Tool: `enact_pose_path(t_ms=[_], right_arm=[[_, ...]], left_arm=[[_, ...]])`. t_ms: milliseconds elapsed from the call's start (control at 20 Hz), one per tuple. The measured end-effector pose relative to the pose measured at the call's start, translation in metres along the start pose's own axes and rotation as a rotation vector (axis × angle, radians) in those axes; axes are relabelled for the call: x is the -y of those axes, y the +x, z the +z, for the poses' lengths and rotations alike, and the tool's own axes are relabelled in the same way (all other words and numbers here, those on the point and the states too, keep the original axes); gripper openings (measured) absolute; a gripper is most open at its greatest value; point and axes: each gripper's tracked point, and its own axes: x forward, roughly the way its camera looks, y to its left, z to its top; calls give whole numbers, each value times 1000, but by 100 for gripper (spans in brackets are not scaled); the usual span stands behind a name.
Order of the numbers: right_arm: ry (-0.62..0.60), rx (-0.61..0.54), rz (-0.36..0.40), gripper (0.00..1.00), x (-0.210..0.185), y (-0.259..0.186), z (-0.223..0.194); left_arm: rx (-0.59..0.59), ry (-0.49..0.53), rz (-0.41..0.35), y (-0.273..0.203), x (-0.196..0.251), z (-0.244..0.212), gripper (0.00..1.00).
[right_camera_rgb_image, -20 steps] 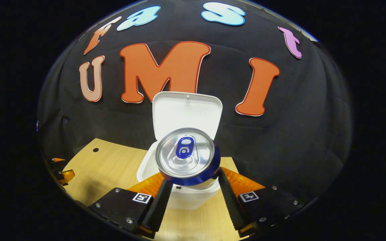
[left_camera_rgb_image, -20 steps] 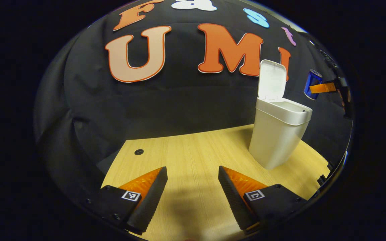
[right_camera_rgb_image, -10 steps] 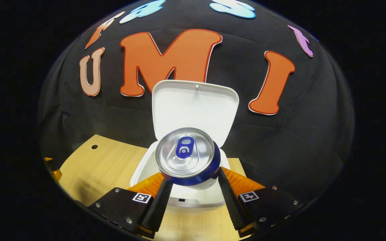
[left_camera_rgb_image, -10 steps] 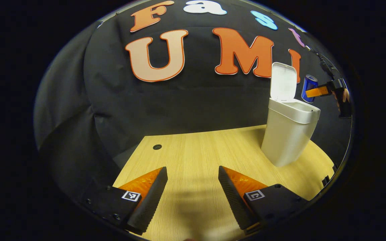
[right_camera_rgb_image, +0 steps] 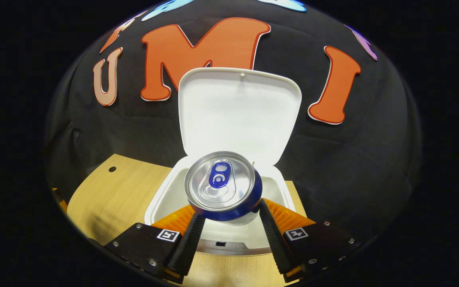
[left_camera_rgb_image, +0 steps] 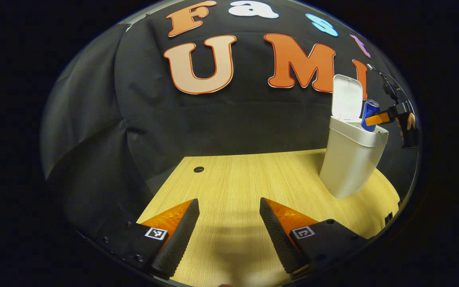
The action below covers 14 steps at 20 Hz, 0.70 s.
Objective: Press the lid of the desktop garbage bin to open it, pick up the crumpled paper on the desktop and throw it into the bin, then pick up the pop can on the desktop and drop it into the bin, and finally close the garbage bin lid.
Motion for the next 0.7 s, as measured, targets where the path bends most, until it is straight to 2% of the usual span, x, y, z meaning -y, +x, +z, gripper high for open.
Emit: enact_pose_path(t_ms=[350,700], right_arm=[[32,24,20,84,-1,-2,8],[1,93,3,84,11,-20,52]], left_arm=[[-2,-3,10,-4,-1,1,97],[-4,1,-6,-3,2,2,97]])
